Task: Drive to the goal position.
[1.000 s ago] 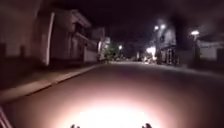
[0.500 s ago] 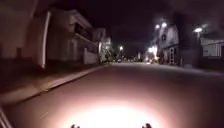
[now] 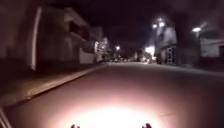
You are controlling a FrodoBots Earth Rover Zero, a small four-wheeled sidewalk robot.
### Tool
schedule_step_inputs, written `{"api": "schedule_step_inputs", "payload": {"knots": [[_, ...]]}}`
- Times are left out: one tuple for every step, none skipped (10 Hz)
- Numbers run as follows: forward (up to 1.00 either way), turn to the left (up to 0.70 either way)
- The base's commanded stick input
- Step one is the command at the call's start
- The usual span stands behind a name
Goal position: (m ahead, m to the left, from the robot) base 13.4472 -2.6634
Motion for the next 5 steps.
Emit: {"api": "schedule_step_inputs", "payload": {"knots": [[0.85, 0.0], [0.85, 0.0], [0.85, 0.0], [0.85, 0.0], [0.85, 0.0]]}}
